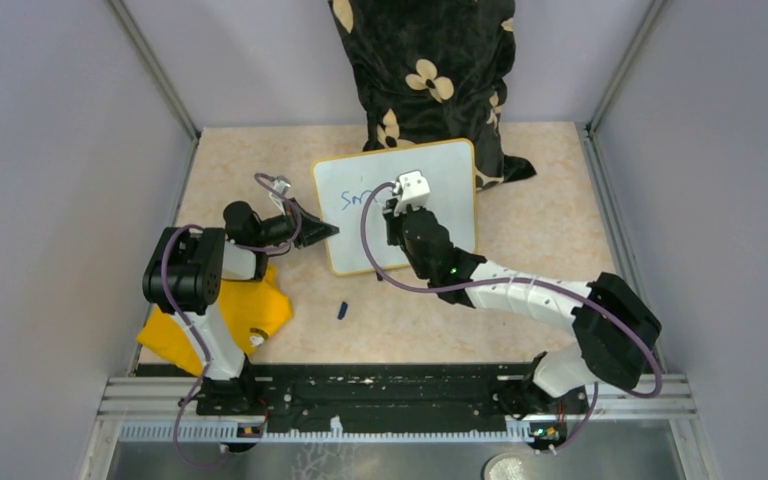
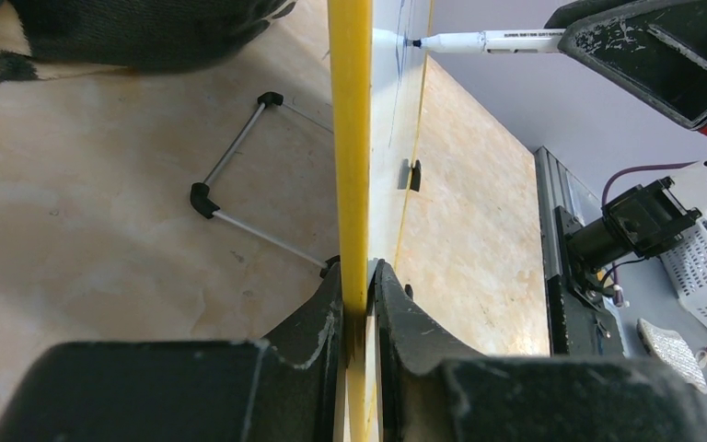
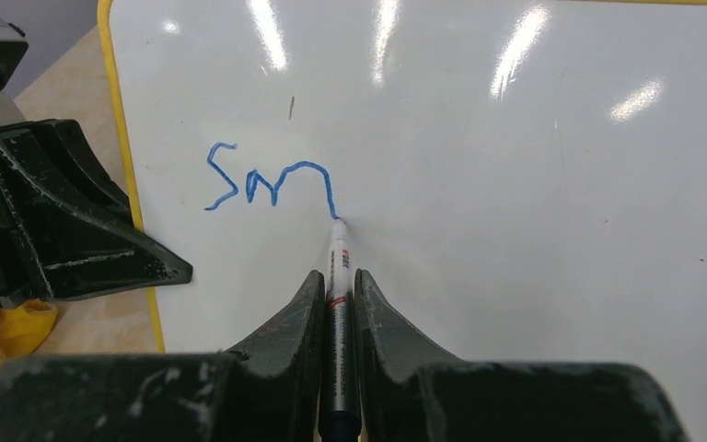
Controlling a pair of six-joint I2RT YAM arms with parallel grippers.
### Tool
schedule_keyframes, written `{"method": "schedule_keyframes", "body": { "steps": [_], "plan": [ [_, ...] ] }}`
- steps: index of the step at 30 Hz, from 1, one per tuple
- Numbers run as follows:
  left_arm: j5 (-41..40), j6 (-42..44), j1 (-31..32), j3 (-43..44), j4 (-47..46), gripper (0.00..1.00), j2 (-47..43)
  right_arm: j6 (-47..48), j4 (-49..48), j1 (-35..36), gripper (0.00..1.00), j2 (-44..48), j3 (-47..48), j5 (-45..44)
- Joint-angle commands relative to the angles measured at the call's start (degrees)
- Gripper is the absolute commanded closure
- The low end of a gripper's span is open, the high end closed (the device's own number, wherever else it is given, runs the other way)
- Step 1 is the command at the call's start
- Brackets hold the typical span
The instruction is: Write a sentence on the whiteboard
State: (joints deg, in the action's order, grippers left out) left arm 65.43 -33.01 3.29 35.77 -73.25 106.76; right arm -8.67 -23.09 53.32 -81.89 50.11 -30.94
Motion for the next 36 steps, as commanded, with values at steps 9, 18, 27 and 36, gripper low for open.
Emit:
{"method": "schedule_keyframes", "body": {
  "steps": [9, 18, 27, 36],
  "plan": [
    [-0.56, 2.52, 0.31, 0.12, -0.68, 1.0, 1.16, -0.74, -0.72, -1.12, 1.0, 7.96, 0.84, -2.32],
    [-0.53, 2.61, 0.31, 0.18, -0.59, 1.0, 1.19, -2.07, -1.43, -2.06, 1.0, 5.48, 1.79, 1.5],
    [-0.48, 2.65, 0.31, 0.15, -0.61, 1.0, 1.26, -2.23, -1.97, -2.08, 1.0, 3.09, 2.88, 2.18],
    [-0.51, 2.69, 0.31, 0.15, -0.4, 1.0, 1.26, -2.62, -4.69, -2.14, 1.0, 2.52, 2.48, 0.82]
  ]
}}
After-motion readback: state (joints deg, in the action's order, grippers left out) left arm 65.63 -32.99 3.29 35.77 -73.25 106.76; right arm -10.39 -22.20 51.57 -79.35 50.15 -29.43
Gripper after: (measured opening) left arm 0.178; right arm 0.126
